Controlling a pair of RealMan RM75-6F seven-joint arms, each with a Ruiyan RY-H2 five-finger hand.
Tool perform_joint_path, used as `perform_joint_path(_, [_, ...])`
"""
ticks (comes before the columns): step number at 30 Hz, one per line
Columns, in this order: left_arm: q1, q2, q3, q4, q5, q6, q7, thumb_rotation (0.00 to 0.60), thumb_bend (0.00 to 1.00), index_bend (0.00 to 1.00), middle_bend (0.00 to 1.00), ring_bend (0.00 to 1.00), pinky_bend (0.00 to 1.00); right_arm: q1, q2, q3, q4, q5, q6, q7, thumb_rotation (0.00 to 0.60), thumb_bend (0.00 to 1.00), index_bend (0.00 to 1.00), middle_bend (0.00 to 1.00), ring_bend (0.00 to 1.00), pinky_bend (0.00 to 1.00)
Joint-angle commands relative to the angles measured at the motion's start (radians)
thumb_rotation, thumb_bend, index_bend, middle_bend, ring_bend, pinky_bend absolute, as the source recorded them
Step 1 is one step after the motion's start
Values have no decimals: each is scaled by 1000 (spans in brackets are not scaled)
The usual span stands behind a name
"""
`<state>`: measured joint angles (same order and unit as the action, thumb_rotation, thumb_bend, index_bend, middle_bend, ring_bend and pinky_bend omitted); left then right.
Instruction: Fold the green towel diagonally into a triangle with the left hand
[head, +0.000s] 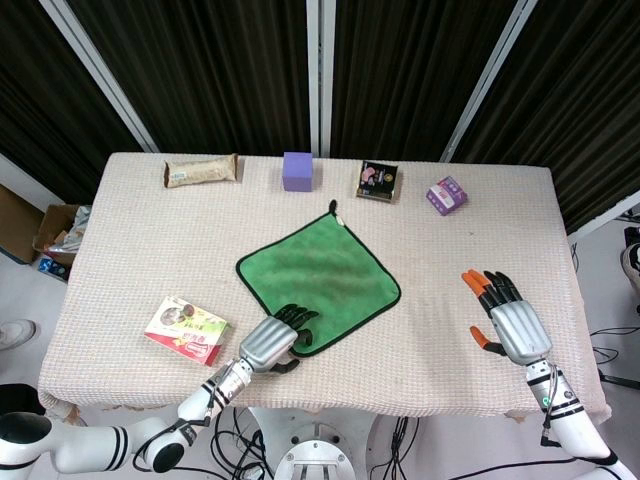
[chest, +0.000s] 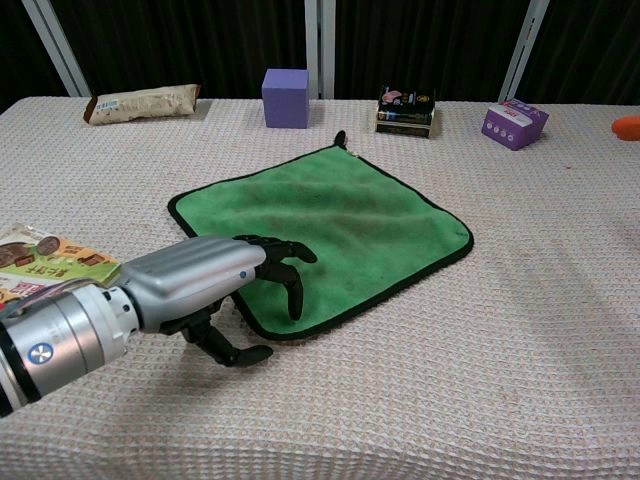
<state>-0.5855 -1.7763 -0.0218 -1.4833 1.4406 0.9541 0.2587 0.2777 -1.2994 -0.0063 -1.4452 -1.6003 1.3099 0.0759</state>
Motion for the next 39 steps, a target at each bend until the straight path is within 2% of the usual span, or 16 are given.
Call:
perform_joint_path(1, [-2,-3,1,3,-3,-1,-1,600,287,415,93,93,96,2,-1,1,4,2,-3,4,600,269,67,67,0,0])
perform_joint_path(7, [-4,-13,2,12,-10,4,-3,600,287,417,93,93,97,7,-3,1,14,0,-8,16,600,269,67,67,0,0])
perform_joint_path(17, [1,-40,-1,47,3,41,-40,600,303,495,139,110,97,2,-1,0,21,-3,7,28,600,269,71,67,0,0])
perform_joint_path(22, [1,-56,1,77,3,40,-66,600,321,503,142,113,97,0,2,0,19,-3,10,29,600,268,72,66,0,0])
perform_joint_path(24, [1,-63,2,89,9,44,-85,600,338,518,145,113,97,0,2,0,19,-2,10,29,600,269,72,66,0,0])
perform_joint_path(31, [11,-79,8,121,52,93,-167,600,503,654,197,131,102,0,2,2,17,0,10,27,600,269,72,67,0,0])
perform_joint_path(34, [22,-65,19,106,72,121,-205,600,540,680,207,131,102,0,4,2,12,-2,14,23,600,269,74,66,0,0])
perform_joint_path(39, [57,6,69,37,118,176,-256,600,564,686,208,131,102,-2,13,3,-8,-7,23,9,600,268,75,67,0,0])
